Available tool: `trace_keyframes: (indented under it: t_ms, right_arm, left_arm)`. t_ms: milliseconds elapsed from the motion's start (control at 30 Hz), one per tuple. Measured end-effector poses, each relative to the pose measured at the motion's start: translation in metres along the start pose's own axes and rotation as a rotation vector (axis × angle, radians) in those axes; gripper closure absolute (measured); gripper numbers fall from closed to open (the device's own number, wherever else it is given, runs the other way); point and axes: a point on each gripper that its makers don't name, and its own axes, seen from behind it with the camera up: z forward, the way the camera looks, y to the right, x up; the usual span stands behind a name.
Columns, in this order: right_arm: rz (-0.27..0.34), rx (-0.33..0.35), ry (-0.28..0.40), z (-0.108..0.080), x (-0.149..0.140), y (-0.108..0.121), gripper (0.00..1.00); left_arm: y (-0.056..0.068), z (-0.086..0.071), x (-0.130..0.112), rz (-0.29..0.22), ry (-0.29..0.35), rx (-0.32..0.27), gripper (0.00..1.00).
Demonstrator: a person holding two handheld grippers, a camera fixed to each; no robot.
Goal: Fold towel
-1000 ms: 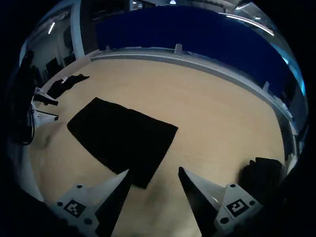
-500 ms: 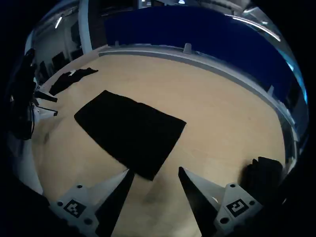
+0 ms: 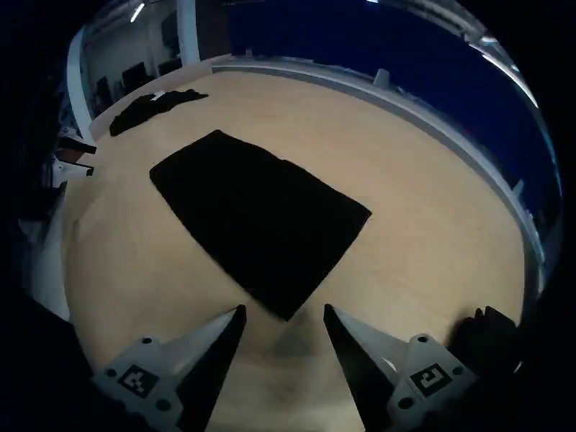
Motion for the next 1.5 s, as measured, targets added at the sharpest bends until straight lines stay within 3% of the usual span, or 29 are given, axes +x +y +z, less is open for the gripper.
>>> trace_keyframes:
  t_ms: [300, 400, 567, 800, 1167, 1500]
  right_arm:
    - [-0.007, 0.023, -0.036, 0.008, -0.006, -0.001, 0.58]
    - [-0.005, 0.031, -0.044, 0.01, -0.007, -0.001, 0.65]
    - [-0.01, 0.029, -0.057, 0.013, -0.01, 0.001, 0.64]
    - [-0.015, 0.033, -0.055, 0.015, -0.007, 0.004, 0.93]
    - [-0.058, 0.021, -0.025, 0.007, 0.006, 0.005, 0.97]
    - [-0.13, 0.0, 0.043, -0.011, 0.057, 0.006, 0.97]
  left_arm:
    - [-0.011, -0.021, -0.027, -0.091, -0.019, 0.034, 0.07]
    - [-0.013, -0.026, -0.034, -0.103, -0.023, 0.038, 0.07]
    - [-0.019, -0.031, -0.042, -0.106, -0.03, 0.051, 0.07]
    - [-0.026, -0.033, -0.047, -0.126, -0.035, 0.063, 0.07]
    - [-0.029, -0.038, -0.05, -0.137, -0.036, 0.067, 0.07]
    - [-0.033, -0.045, -0.046, -0.158, -0.014, 0.07, 0.07]
